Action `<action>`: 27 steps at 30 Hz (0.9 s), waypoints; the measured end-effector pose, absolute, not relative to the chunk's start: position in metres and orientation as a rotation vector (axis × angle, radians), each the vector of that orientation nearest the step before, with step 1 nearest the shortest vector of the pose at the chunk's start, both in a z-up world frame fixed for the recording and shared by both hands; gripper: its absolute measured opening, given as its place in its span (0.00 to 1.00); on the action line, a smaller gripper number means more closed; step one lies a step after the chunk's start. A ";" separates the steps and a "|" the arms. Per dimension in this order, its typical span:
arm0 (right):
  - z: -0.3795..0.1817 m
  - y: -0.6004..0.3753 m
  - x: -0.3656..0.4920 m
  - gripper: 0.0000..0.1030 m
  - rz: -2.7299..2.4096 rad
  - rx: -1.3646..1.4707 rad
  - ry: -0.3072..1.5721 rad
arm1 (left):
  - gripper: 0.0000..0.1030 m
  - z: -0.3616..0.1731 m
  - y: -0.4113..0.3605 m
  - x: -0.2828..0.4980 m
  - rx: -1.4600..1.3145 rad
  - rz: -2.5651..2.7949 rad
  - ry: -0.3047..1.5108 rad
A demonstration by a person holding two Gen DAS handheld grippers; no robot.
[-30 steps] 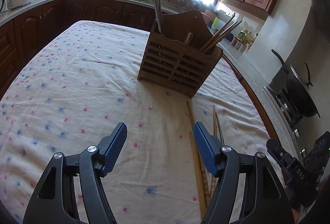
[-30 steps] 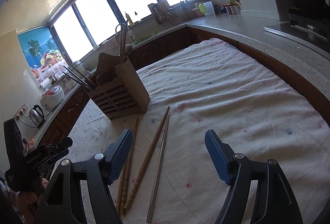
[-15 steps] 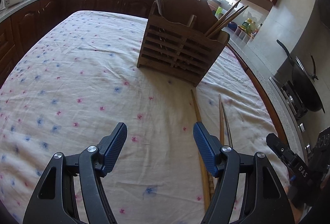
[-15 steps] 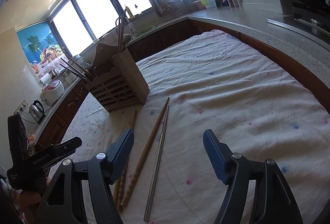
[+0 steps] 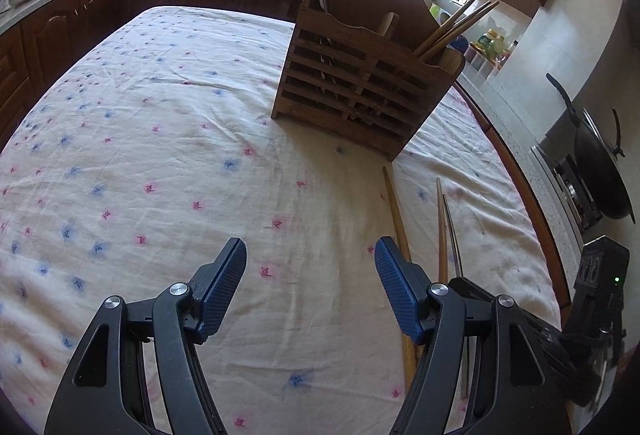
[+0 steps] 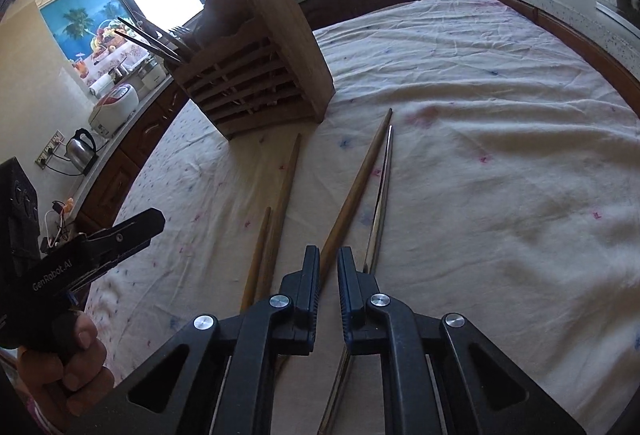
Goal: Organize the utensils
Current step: 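Grasp a wooden chopstick with the right tool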
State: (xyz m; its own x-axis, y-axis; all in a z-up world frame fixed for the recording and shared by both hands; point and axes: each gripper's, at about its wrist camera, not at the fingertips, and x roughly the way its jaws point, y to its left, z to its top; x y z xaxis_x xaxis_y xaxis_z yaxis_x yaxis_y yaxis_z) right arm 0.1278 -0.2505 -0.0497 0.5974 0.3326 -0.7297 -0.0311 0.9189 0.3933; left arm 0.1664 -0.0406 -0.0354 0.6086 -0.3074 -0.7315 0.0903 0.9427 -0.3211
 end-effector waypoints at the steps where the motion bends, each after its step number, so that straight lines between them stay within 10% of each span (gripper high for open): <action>1: -0.052 -0.251 0.128 0.08 0.212 0.357 0.912 | 0.66 -0.036 -0.041 0.168 -0.260 -0.237 0.892; 16: -0.052 -0.266 0.200 0.20 0.127 0.399 0.926 | 0.66 -0.040 -0.072 0.196 -0.202 -0.275 0.940; 27: -0.053 -0.268 0.217 0.09 0.181 0.281 0.951 | 0.66 -0.045 -0.103 0.230 -0.116 -0.311 0.987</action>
State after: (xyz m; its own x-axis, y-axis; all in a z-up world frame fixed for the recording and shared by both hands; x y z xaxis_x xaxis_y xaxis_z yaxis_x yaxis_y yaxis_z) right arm 0.2169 -0.2677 -0.0530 0.5695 0.2747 -0.7747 -0.0293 0.9487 0.3148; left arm 0.2304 -0.1030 -0.0454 0.5113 -0.3098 -0.8016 0.2055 0.9498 -0.2360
